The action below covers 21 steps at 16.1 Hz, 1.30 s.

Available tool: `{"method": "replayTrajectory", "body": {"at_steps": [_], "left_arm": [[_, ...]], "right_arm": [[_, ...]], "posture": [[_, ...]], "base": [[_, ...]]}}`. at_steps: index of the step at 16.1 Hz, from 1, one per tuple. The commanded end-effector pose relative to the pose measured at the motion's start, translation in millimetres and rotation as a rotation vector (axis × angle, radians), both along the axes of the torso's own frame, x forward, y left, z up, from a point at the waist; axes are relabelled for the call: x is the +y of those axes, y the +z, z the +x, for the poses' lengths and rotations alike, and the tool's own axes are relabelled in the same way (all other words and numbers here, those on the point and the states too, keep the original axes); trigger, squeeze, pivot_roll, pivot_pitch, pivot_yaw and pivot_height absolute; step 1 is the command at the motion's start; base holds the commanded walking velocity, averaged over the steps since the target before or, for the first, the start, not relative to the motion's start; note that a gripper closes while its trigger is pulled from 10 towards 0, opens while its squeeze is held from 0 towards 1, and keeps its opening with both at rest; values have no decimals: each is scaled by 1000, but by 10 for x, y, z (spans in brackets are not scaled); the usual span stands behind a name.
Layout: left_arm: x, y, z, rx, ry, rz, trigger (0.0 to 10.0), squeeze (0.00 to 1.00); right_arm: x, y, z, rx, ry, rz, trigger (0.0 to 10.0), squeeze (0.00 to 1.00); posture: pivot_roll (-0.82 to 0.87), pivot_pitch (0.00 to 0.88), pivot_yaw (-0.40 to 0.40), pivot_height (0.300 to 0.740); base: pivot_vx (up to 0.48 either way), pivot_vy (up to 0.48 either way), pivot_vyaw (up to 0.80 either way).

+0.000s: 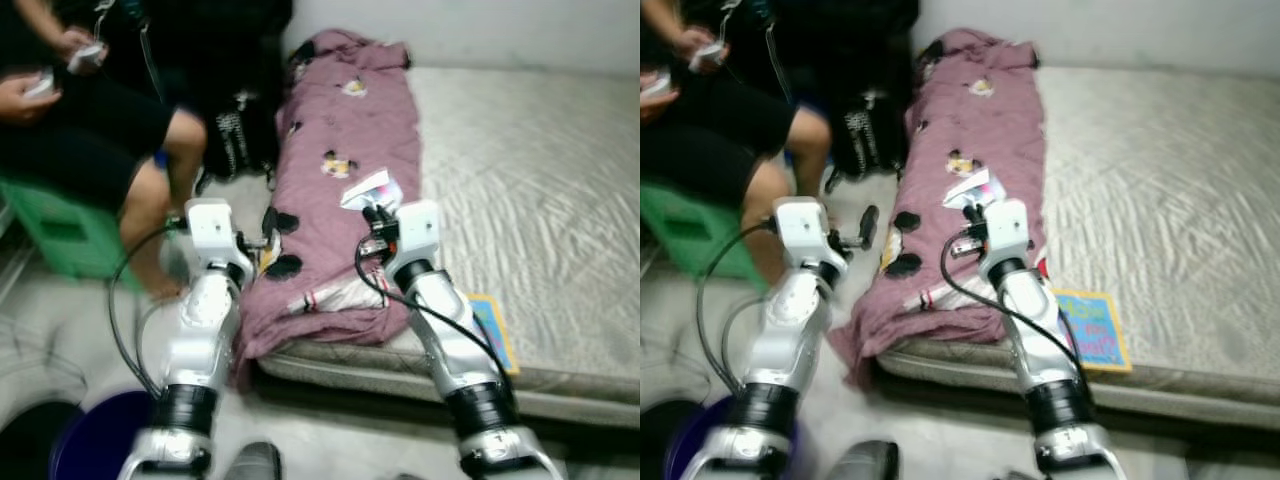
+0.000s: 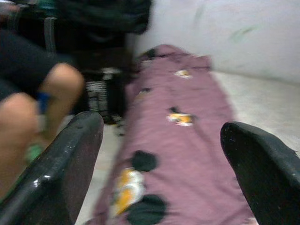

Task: Clean up the room

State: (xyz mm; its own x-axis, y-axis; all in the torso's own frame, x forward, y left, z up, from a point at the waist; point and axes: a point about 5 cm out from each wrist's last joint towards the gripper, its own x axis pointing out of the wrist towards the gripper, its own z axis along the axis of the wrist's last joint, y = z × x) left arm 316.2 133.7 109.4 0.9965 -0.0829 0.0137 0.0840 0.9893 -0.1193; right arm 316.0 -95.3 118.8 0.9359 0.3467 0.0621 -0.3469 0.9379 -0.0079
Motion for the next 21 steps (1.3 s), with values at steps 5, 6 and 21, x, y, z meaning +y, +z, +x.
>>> {"method": "replayTrajectory", "body": {"at_steps": [5, 6, 21], "left_arm": [[114, 4, 13, 8, 80, 17, 10000, 0], [154, 9, 13, 6, 108, 39, 10000, 0], [916, -4, -336, -12, 347, 177, 10000, 0]], "right_arm": [[31, 49, -6, -29, 18, 5, 10000, 0], [25, 57, -3, -34, 14, 6, 10000, 0], [-93, 105, 95, -95, -11, -48, 10000, 0]], "posture": [[-12, 0, 28, 740], [-12, 0, 28, 740], [72, 0, -10, 740]], "base": [[0, 0, 800], [0, 0, 800], [0, 0, 757]]}}
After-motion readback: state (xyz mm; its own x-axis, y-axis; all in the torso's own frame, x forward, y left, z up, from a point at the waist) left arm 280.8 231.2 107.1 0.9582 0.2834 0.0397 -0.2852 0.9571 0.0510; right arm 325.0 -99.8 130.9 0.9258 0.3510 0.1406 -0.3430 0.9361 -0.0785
